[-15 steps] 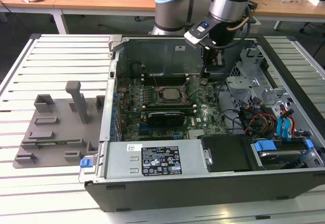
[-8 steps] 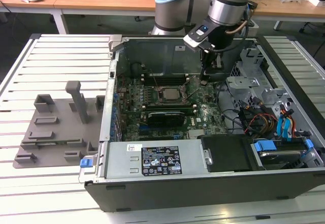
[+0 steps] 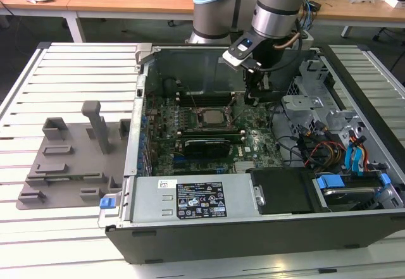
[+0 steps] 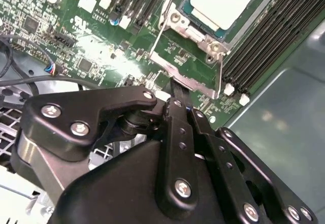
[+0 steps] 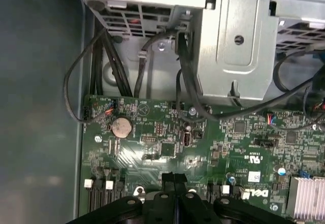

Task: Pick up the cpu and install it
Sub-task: 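Close the cpu cover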

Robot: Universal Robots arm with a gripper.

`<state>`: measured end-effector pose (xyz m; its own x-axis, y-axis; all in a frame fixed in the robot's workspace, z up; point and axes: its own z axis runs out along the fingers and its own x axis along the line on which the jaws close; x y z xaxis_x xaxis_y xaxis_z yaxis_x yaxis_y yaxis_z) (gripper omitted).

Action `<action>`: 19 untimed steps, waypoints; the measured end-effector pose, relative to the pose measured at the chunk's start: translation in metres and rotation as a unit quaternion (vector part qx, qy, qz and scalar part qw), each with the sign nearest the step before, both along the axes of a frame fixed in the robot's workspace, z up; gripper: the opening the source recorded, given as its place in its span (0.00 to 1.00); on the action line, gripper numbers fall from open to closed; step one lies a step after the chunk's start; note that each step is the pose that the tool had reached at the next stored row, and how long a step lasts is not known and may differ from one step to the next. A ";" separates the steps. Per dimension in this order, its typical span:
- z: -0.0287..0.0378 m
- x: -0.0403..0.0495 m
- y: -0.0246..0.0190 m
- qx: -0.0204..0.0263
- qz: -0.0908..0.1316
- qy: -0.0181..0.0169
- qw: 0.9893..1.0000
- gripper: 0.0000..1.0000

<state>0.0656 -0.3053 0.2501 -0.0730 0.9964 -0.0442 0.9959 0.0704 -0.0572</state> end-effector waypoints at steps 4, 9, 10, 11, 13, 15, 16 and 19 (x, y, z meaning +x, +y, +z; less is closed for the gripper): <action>0.0000 -0.0077 0.0000 0.000 0.000 0.000 1.000 0.11; 0.0000 -0.0152 0.0000 0.000 0.000 0.000 1.000 0.11; 0.0000 -0.0160 0.0000 0.000 0.000 0.000 1.000 0.11; 0.0000 -0.0177 0.0000 0.000 0.000 0.000 1.000 0.11; -0.0001 -0.0228 0.0000 0.000 0.000 0.000 1.000 0.11; -0.0001 -0.0258 0.0000 0.000 0.000 0.000 1.000 0.11; -0.0001 -0.0270 0.0000 0.000 0.000 0.000 1.000 0.11; -0.0001 -0.0339 0.0000 0.000 0.000 0.000 1.000 0.11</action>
<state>0.0318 -0.3053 0.2500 -0.0729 0.9964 -0.0442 0.9959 0.0703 -0.0569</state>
